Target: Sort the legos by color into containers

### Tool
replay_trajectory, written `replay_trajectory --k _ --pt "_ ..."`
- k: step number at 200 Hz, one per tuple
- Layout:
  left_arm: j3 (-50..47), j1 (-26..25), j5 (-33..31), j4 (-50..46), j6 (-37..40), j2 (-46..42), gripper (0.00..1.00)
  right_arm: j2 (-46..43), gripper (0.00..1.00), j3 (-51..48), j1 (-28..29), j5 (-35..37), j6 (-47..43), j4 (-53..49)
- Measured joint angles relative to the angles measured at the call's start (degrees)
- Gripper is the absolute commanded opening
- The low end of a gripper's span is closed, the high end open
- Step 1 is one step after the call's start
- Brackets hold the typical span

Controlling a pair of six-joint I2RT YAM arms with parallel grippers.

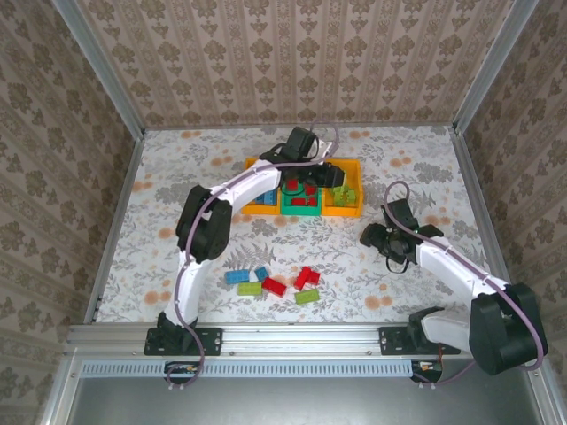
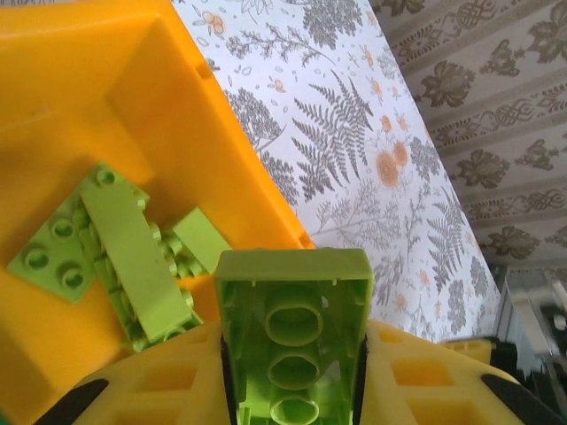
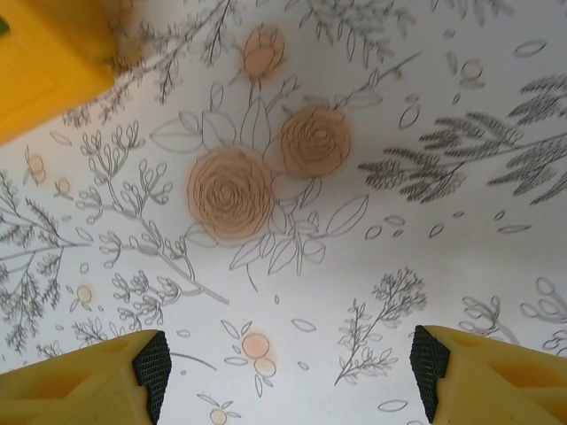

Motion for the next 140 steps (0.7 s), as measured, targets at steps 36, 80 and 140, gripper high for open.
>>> replay_trajectory --k 36,80,140 --pt "3.37 0.61 -0.44 -0.52 -2.49 3.87 0.47 0.00 0.75 -1.57 1.16 -0.68 1.99 0.74" --pt "4.44 1.14 -0.04 1.90 -7.45 4.20 0.80 -0.09 0.75 -3.04 2.32 -0.96 4.09 2.19" --pt "1.62 1.14 -0.96 5.07 -8.59 1.88 1.00 -0.33 0.75 -3.10 6.21 -0.81 4.98 2.43"
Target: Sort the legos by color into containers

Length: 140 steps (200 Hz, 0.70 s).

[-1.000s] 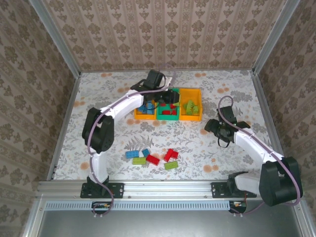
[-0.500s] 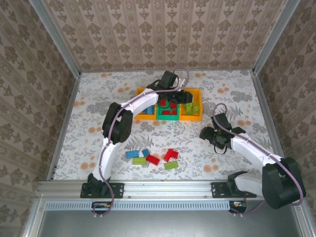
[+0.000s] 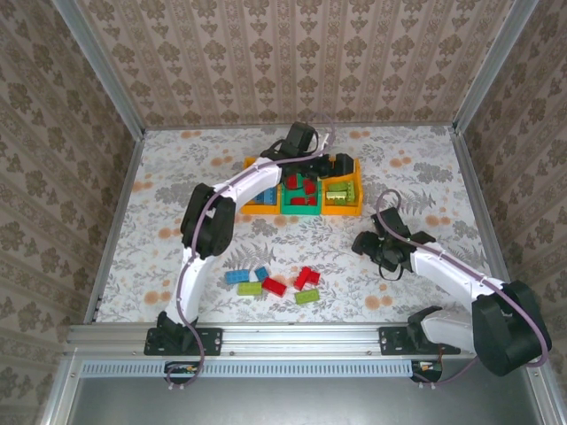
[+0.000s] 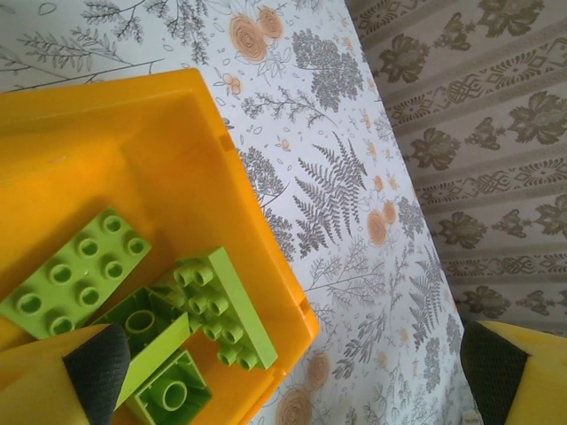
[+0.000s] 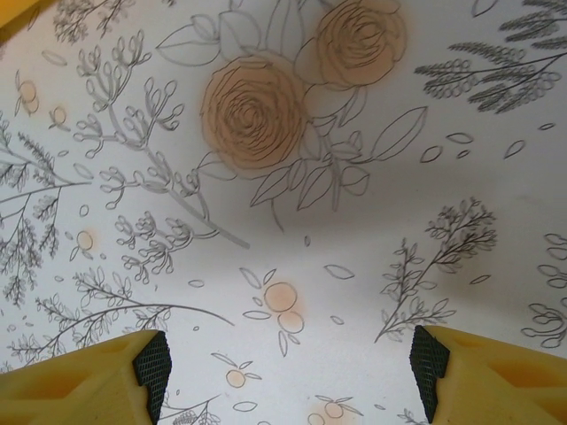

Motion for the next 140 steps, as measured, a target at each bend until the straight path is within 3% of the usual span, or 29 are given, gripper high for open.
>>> replay_trajectory --k 37,75,140 --pt "-5.60 0.00 -2.19 -0.13 0.31 -4.55 1.00 0.59 0.75 0.94 5.66 0.46 -0.07 0.46" --pt "-12.74 0.85 -3.96 0.20 1.81 -11.93 1.00 5.88 0.76 6.54 15.47 0.68 -3.56 1.44" --pt "-28.57 8.33 -5.38 2.97 2.54 -23.10 1.00 18.14 0.76 16.98 25.46 0.17 -9.81 1.18"
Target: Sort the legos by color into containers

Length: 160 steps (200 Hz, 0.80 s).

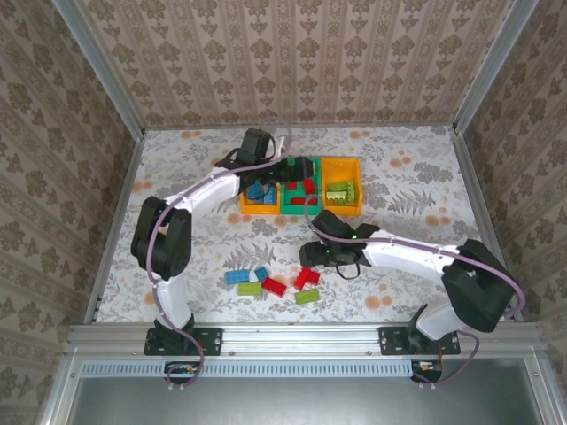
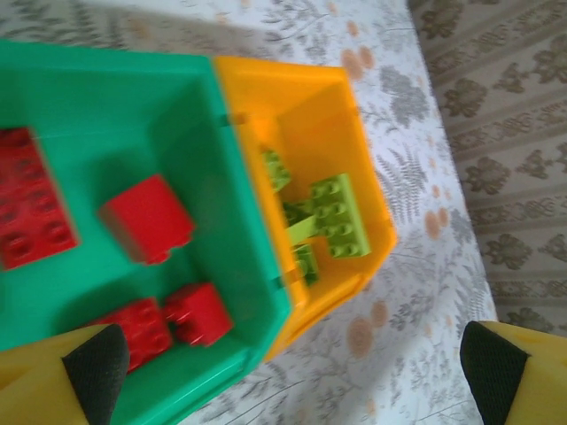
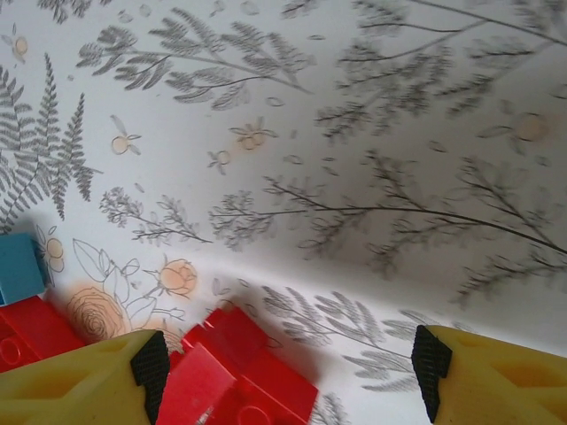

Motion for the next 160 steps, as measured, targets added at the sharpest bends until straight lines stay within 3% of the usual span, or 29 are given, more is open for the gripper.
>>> replay_trajectory --k 70,160 --pt "-11.67 5.66 -0.87 -0.02 1.81 -7.58 1.00 2.71 0.74 1.36 3.89 0.90 -8.39 -4.39" --pt "-17.09 7.56 -1.07 0.50 2.27 -10.05 1.00 5.73 0.72 8.92 5.07 0.83 -35.89 -17.16"
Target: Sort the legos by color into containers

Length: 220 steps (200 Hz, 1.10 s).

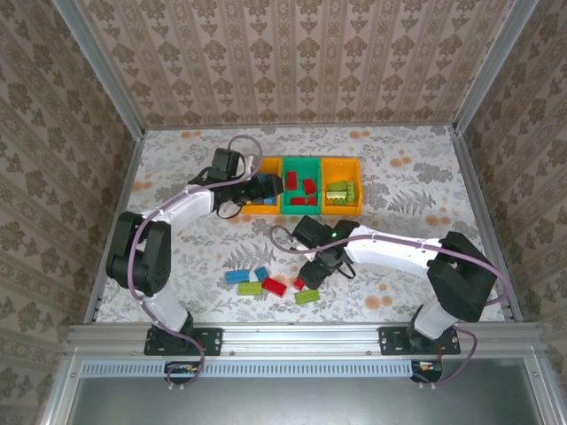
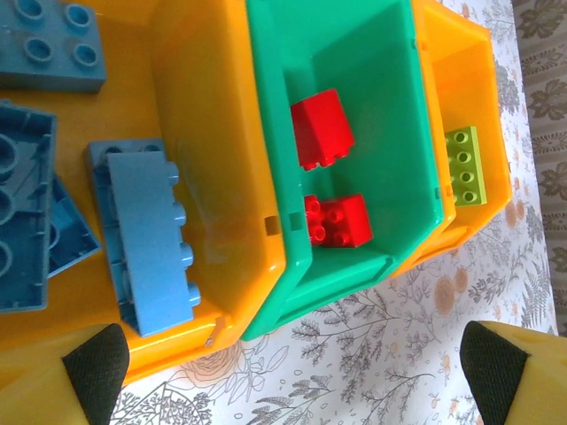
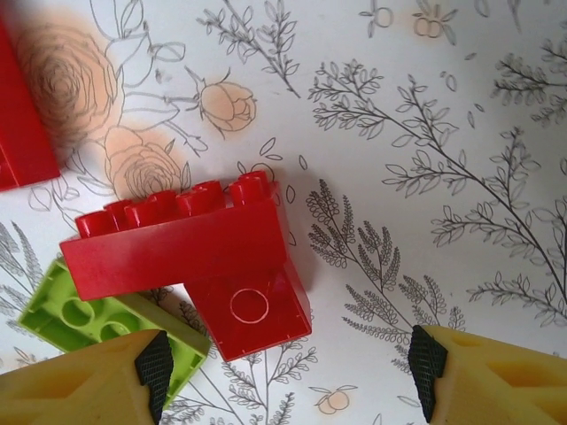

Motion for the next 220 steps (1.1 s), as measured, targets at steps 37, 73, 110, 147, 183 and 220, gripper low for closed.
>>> replay_trajectory --k 37,73,110,147,183,220 --pt "-1.49 1.40 -0.24 0.26 0.00 -1.84 1.00 3.69 0.71 1.16 0.00 -1.60 -5.68 -1.46" --pt "-3.28 2.25 -0.92 0.35 0.00 -3.41 1.00 4.59 0.69 1.29 0.00 -2.29 -8.35 -1.75" --pt "-4.24 2.80 -1.31 0.35 0.00 -4.31 1.00 8.02 0.62 2.82 0.00 -3.04 -9.44 -1.11" --pt "-5.35 3.50 -1.55 0.52 0.00 -4.66 1.00 10.45 0.43 3.52 -0.07 -2.89 -10.16 -0.85" --pt "-6.73 3.91 -1.79 0.72 0.00 -4.76 1.00 10.29 0.34 3.67 -1.22 -2.95 -9.16 0.07" --pt "-7.13 4.00 -1.92 1.07 0.00 -4.87 1.00 9.33 0.25 3.72 -3.65 -1.66 -6.34 2.29"
